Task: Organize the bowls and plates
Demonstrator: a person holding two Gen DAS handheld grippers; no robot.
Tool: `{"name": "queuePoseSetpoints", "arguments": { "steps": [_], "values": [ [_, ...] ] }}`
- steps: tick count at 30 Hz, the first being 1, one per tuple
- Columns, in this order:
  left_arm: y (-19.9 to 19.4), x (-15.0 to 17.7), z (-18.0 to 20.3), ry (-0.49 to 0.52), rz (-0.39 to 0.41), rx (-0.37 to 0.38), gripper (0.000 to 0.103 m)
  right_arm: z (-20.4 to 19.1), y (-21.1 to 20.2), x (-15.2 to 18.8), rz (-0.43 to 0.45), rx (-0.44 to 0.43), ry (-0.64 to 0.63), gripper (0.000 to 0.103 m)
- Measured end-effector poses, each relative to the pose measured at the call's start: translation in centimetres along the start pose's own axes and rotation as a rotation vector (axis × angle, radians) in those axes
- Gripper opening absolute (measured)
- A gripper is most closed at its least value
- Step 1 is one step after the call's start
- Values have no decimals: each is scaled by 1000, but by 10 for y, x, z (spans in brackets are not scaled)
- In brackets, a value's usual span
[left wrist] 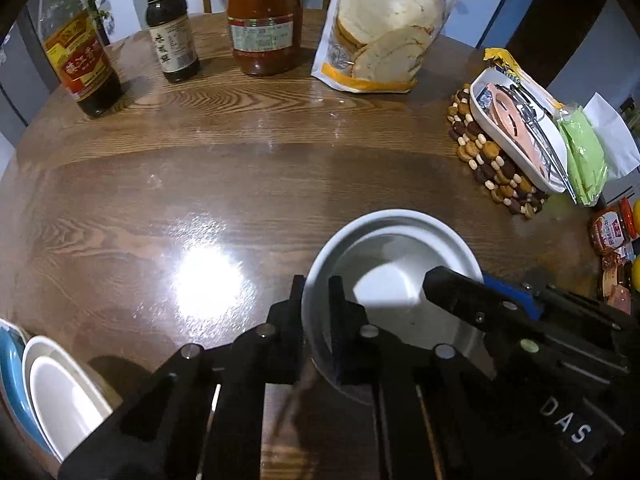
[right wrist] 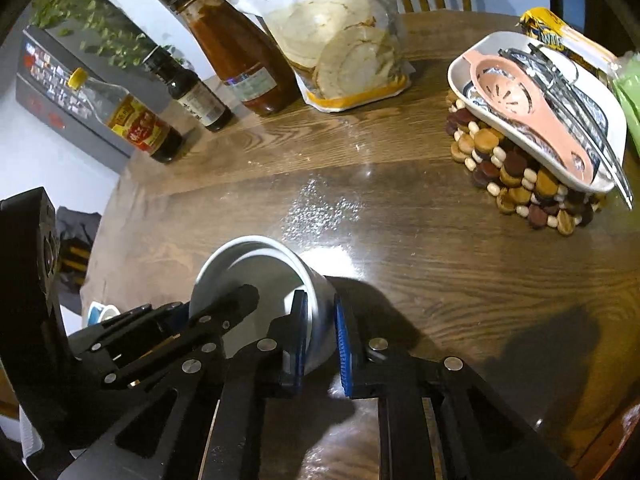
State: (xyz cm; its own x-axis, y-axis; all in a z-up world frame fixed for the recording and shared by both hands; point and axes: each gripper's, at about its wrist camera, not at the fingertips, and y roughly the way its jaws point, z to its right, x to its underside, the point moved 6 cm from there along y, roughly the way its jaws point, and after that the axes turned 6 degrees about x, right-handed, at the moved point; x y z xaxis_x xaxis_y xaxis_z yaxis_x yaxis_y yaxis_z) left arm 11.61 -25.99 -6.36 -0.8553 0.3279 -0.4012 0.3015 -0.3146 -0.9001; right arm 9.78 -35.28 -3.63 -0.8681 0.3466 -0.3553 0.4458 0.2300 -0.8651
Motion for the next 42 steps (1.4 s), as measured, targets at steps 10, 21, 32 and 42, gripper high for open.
{"name": "queuePoseSetpoints", "arguments": {
  "steps": [10, 21, 32, 42],
  "values": [
    [-46, 8, 1, 34, 92, -8, 10, -24, -40, 10, 85, -12, 1, 16],
    [-93, 26, -7, 39, 168, 0, 11, -56, -76, 27, 141, -10, -18, 16],
    [-133, 45, -34, 12, 225, -17, 11, -100, -94, 43, 179, -25, -77, 16],
    [-162, 61, -73, -44, 269, -52, 11, -150, -94, 54, 179, -55, -151, 16]
  ]
}}
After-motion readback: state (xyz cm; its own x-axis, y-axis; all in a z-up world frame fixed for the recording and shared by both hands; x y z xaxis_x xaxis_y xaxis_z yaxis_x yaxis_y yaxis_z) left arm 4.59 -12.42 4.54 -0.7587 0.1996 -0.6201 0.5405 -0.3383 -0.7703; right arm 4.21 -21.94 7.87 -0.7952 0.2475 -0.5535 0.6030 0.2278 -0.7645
